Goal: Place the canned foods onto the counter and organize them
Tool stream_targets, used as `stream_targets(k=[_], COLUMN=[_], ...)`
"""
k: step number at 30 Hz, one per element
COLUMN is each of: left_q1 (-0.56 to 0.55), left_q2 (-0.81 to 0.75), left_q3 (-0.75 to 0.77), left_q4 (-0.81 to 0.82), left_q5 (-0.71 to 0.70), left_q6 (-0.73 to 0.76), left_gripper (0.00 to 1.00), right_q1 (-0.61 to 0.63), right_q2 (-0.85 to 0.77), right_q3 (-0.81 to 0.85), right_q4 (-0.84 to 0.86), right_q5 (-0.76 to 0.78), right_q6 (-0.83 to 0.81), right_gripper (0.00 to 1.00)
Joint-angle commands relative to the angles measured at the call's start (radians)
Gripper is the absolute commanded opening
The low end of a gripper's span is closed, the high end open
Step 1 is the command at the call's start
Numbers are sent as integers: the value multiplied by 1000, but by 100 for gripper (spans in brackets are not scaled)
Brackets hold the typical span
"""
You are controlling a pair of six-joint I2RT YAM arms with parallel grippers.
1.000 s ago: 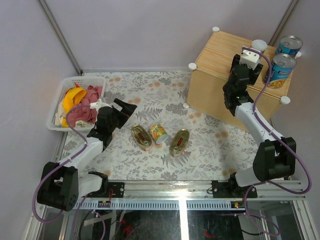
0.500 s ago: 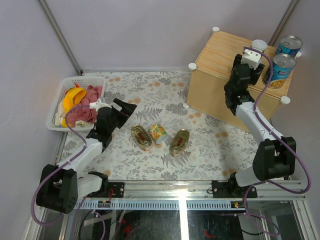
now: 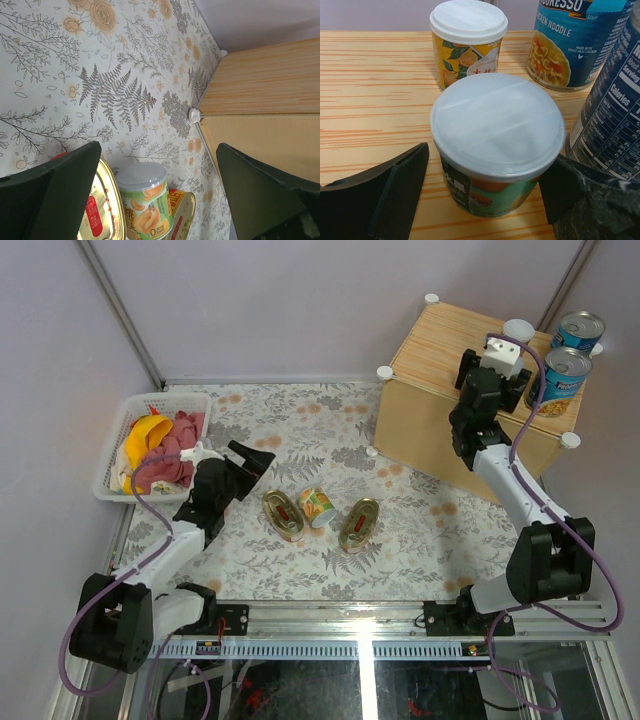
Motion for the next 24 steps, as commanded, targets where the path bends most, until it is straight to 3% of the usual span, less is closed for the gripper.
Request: stream_targets(k=[1, 11, 17, 24], left_q1=[-10, -17, -22, -34], left_q2=[-25, -66, -90, -101], left_q3=[-20, -35, -47, -49], left_q4=[55, 40, 31, 32], left_q5=[-31, -42, -50, -59], left_q6=[-10, -15, -20, -26], left_gripper=[100, 100, 100, 100], right_q1=[-6, -5, -5, -4], right_q2=[-60, -58, -70, -118], right_q3=[39, 50, 51, 55], right_q4=[1, -32, -48, -84], right_q5=[-39, -59, -38, -81], right_q6=[42, 70, 58, 65], right_gripper=[88, 85, 100, 99])
